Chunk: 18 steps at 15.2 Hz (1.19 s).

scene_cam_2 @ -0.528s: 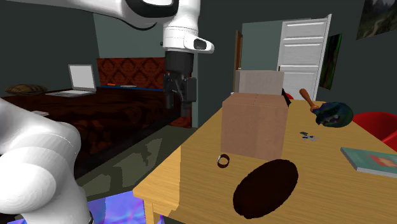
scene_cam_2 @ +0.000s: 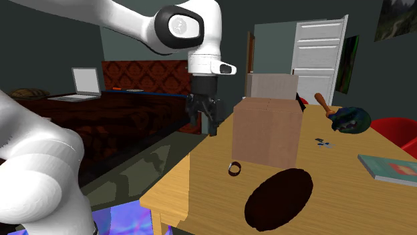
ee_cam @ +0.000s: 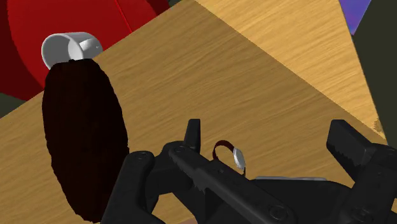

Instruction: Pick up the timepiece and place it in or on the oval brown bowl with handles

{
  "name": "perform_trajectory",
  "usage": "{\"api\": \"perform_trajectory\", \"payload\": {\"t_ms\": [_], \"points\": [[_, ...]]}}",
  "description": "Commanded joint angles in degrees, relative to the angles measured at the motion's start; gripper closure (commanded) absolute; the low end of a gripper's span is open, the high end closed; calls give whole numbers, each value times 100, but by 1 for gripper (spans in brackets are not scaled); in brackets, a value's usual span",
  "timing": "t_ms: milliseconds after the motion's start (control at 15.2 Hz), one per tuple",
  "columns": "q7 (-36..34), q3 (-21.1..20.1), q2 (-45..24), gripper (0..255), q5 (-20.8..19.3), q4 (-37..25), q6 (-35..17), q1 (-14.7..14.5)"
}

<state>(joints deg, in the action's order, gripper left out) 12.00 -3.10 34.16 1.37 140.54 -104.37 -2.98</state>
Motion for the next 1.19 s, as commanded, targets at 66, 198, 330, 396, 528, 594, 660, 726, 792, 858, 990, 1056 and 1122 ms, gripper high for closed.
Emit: {"api": "perform_trajectory", "payload": {"t_ms": [66, 198, 330, 396, 528, 594, 660, 726, 792, 858, 990, 1056, 1122], "points": [[155, -73, -471, 0, -52, 66, -721, -81], [243, -125, -826, 0, -98, 51, -1167, -127], [321, -179, -1198, 0, -155, 3, -1597, -168], [355, -207, -1390, 0, -189, -33, -1806, -187], [414, -266, -1782, 0, -269, -129, -2207, -220], [438, -296, -1982, 0, -316, -189, -2400, -234], [458, -326, -2184, 0, -369, -256, -2586, -248], [473, -356, -2387, 0, -428, -331, -2765, -260], [484, -386, -2592, 0, -492, -413, -2938, -273], [489, -406, -2734, 0, -541, -475, -3053, -282], [468, -404, -2843, 0, -571, -426, -3210, -275], [457, -403, -2900, 0, -587, -403, -3288, -270], [445, -403, -2957, 0, -604, -382, -3367, -266]]}}
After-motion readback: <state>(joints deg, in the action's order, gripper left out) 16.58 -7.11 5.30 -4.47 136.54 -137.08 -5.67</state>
